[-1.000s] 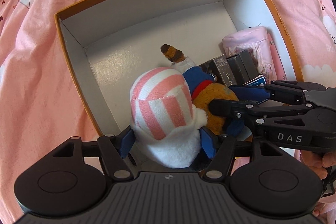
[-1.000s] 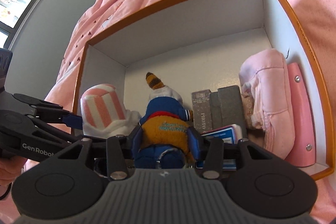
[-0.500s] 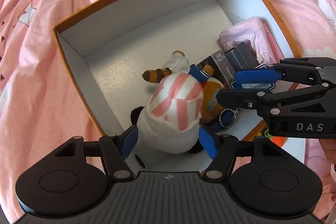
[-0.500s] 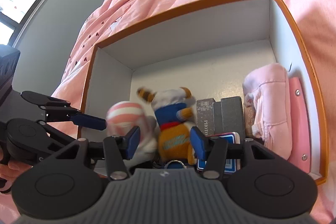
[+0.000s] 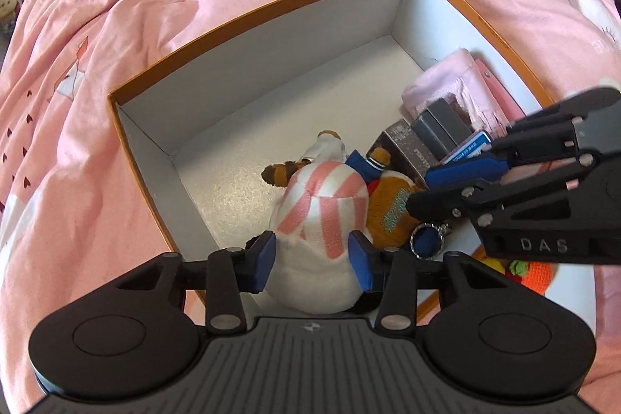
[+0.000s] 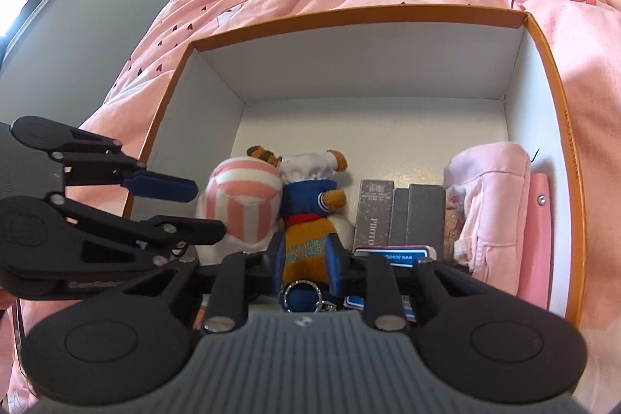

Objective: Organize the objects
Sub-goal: 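Lower the plush and doll onto the box floor and open both grippers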

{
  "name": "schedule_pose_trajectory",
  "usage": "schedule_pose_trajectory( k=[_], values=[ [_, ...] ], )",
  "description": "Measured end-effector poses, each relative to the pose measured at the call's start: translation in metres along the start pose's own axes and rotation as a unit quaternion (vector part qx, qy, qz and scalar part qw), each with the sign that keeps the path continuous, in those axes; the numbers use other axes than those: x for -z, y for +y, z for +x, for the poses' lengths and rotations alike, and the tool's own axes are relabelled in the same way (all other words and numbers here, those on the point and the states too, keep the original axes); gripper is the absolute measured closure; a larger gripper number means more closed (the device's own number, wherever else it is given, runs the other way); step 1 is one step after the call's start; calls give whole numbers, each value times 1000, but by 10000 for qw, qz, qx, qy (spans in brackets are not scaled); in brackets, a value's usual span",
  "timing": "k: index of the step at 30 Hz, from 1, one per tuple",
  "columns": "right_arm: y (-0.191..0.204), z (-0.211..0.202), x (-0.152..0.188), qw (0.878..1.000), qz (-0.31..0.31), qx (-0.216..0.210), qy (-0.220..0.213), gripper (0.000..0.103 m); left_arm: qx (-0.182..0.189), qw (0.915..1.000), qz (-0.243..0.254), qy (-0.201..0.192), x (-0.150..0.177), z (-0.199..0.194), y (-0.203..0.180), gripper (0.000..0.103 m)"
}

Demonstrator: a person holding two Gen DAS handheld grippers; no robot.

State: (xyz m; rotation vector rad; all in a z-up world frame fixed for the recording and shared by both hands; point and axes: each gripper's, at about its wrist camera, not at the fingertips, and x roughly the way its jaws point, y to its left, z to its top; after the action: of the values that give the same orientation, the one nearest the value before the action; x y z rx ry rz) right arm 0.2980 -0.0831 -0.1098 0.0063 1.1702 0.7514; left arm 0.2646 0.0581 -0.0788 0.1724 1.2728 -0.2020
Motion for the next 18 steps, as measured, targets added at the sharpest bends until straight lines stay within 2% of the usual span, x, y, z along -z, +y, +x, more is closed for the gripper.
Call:
schedule_pose_trajectory(
  k=[3, 4, 8, 12, 18],
  values=[
    [1, 2, 0, 10000, -44, 68, 0, 79, 73, 9992, -377, -97, -3, -1, 11, 57],
    [1, 3, 0, 9999, -61, 84, 1, 79, 44, 9986, -518, -140, -5, -2, 14, 61],
    [4, 5, 1, 9998, -176, 110, 15, 79, -196, 9950, -962, -157, -10, -4, 22, 68],
    [8, 3, -2, 9995, -299, 19, -37, 78, -104, 9958, -900, -112, -11, -5, 24, 71],
    [19, 3, -11, 9986, -505, -41, -145, 78, 1, 9940, -996, -446, -10, -30, 35, 71]
  ],
)
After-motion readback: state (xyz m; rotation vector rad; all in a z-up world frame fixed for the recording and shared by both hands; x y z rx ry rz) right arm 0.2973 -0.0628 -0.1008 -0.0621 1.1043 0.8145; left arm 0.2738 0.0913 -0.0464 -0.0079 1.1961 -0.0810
